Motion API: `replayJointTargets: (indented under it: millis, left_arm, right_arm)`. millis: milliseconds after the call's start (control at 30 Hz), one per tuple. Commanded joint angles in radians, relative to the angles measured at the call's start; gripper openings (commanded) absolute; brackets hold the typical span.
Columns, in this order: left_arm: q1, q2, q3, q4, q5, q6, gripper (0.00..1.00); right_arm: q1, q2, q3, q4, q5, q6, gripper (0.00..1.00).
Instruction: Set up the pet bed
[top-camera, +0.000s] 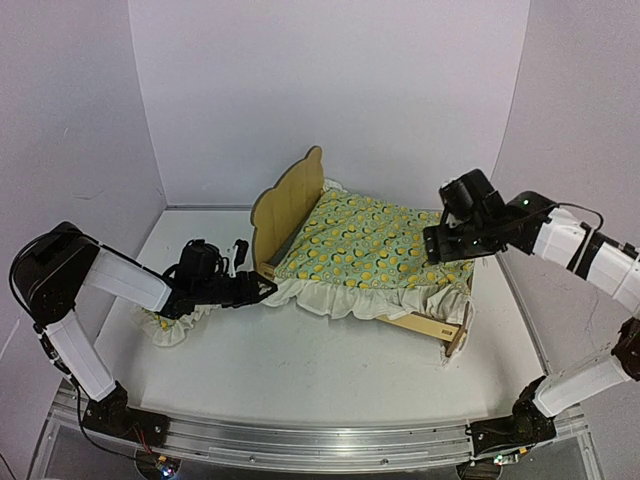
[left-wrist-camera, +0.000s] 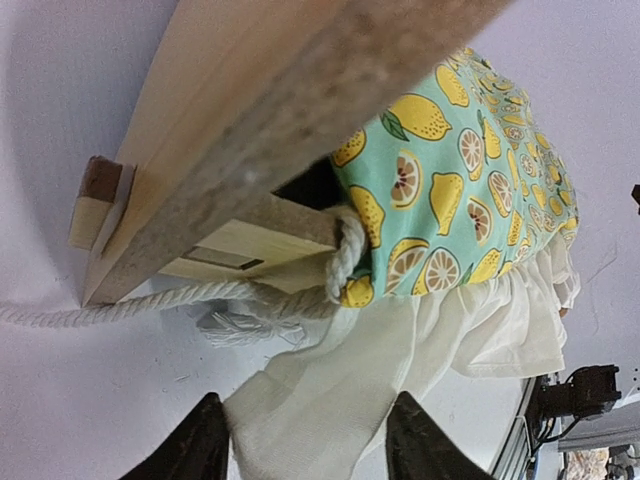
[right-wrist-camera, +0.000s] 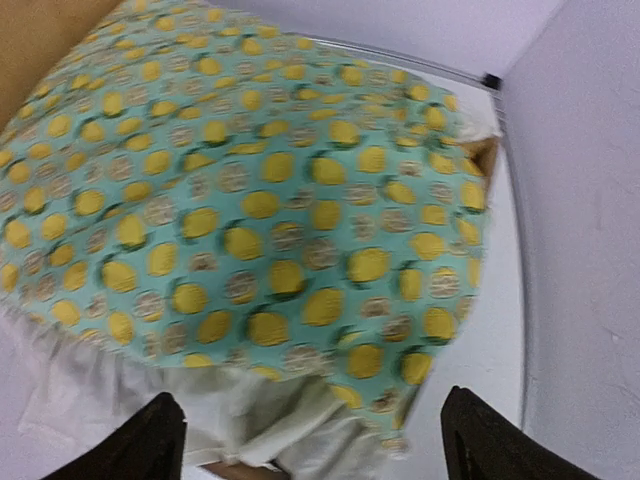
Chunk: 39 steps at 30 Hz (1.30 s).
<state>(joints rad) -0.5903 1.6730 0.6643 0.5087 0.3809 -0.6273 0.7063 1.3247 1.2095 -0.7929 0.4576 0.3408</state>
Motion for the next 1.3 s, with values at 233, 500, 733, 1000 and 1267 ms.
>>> replayJointTargets:
  millis: [233,500,733,1000,1267]
  left_arm:
    - [-0.003,0.004,-0.024,0.108,-0.027,0.009,0.32]
    - [-0.003,-0.054,-0.046,0.115,-0.106,0.044,0.00]
    - [0.022,-0.109,-0.067,0.111,-0.157,0.075,0.00]
    - [0.034,-0.105,-0.074,0.106,-0.218,0.077,0.00]
    - [0.073,-0.110,-0.103,0.106,-0.333,0.096,0.00]
  right_arm:
    - [-0.506,0.073,-0.020,-0.127,-0.301,0.083,0.62]
    - [-0.516,0.111,-0.099,-0.031,-0.370,0.065,0.61]
    - [-0.516,0.128,-0.131,0.017,-0.402,0.066,0.53]
    - [-0.516,0.198,-0.147,0.078,-0.400,0.083,0.49]
    - [-0.515,0.191,-0.209,0.137,-0.294,0.130,0.30]
